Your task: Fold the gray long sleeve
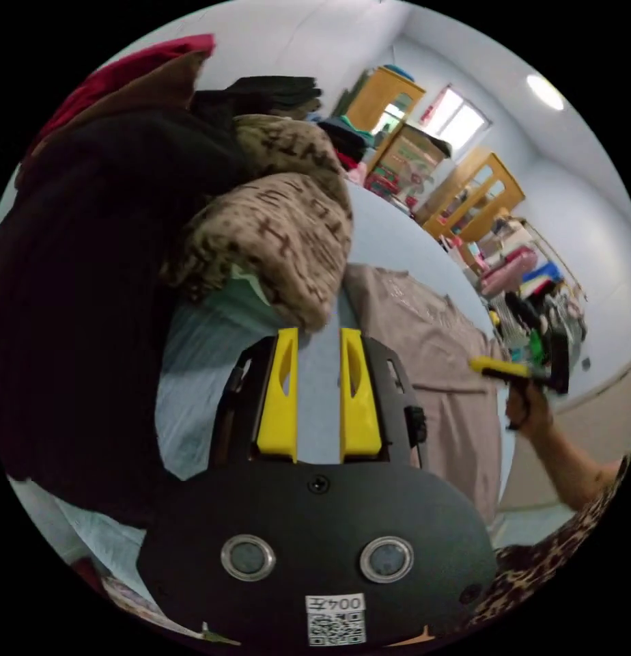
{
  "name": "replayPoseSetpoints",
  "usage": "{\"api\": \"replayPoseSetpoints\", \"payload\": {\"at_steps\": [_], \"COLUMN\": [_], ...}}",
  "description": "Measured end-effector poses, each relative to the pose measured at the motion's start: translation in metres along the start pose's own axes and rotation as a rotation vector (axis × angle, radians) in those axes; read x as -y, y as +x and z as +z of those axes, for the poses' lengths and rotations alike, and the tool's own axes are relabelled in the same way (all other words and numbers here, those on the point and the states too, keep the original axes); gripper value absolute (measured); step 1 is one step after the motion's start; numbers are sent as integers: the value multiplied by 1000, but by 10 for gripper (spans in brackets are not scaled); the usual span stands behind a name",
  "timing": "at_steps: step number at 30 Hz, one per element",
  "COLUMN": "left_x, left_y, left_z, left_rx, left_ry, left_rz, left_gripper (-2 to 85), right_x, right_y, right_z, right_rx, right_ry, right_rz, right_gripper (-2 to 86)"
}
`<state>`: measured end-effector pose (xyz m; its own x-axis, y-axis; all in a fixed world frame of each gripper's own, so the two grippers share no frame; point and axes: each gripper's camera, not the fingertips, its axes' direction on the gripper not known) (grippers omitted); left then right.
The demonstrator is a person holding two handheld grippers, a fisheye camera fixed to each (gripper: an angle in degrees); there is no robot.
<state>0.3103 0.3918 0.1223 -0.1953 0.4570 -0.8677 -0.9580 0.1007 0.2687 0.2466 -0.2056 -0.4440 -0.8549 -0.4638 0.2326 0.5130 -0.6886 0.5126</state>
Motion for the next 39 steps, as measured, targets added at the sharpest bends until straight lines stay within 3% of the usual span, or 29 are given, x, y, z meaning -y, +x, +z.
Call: {"api": "replayPoseSetpoints", "payload": {"at_steps": [2,8,17,21,27,33,39], "left_x": [-25,-41,-52,-51,-71,-82,-75], "left_y": [33,69,76,81,87,81,103], "left_z": [14,50,77,81,89,86,43], "left_rx": [56,95,74,40,176,151,137], "left_ry": [-38,-107,-125,-141,-138,-137,58], "left_rz": [182,429,463,450,379,351,280], "left_gripper": [91,91,67,29,14,26,35], "right_x": [44,161,240,241,238,203,76], "right_y": [-11,-33,-62,-77,-88,-89,-71], "right_z": [3,32,103,111,136,104,57], "right_rx": [59,126,85,2,-47,-64,-157], "right_ry": [11,-50,-272,-291,-206,-102,-5], "right_rz": [-38,-95,-159,-215,-193,-207,-164], "right_gripper": [78,92,70,35,44,165,207]}}
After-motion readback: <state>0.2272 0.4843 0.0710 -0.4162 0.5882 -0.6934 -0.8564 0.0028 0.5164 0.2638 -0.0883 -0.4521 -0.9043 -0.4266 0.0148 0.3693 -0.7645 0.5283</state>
